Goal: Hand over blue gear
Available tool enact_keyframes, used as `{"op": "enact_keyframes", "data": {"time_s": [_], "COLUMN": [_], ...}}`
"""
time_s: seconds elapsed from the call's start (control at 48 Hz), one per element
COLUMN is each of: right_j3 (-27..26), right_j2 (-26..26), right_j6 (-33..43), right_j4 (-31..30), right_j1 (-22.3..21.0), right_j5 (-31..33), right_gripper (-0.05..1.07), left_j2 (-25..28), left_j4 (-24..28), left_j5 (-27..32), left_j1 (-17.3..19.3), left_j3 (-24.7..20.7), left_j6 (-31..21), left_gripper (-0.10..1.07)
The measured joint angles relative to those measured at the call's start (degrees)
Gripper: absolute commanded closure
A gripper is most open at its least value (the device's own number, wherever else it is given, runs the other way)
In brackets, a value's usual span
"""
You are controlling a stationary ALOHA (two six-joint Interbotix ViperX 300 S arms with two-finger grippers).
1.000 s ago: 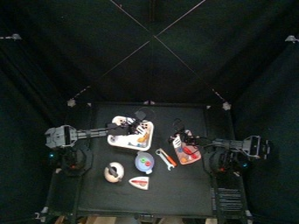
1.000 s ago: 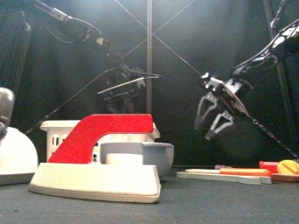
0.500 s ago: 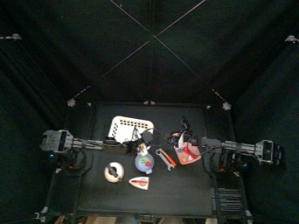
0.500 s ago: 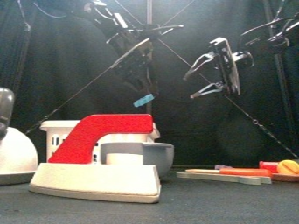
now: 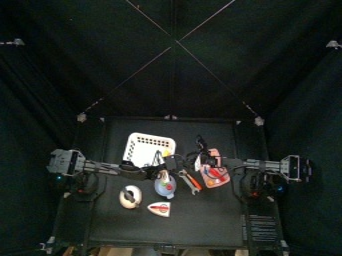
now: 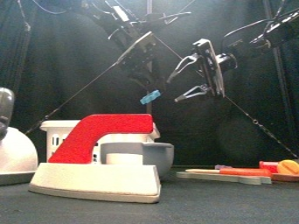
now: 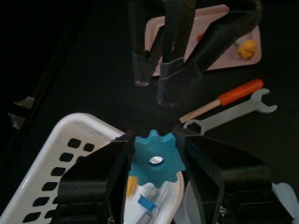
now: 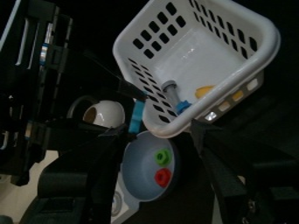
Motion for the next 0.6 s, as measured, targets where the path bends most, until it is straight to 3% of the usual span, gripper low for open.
{"op": "enact_keyframes", "data": {"time_s": [0.604], "right_j3": [-3.5], "right_j2": [5.6], "right_j6": [0.0], "right_j4": [-0.5], "right_j1": [0.9], "right_j5": [-0.1], "right_gripper": [0.11], "left_j2": [1.1], "left_j4": [0.4], "left_j5": [0.0], "left_j1": [-0.2], "left_j3": [-0.4], "left_j6": [0.1], "left_gripper": [0.21]}}
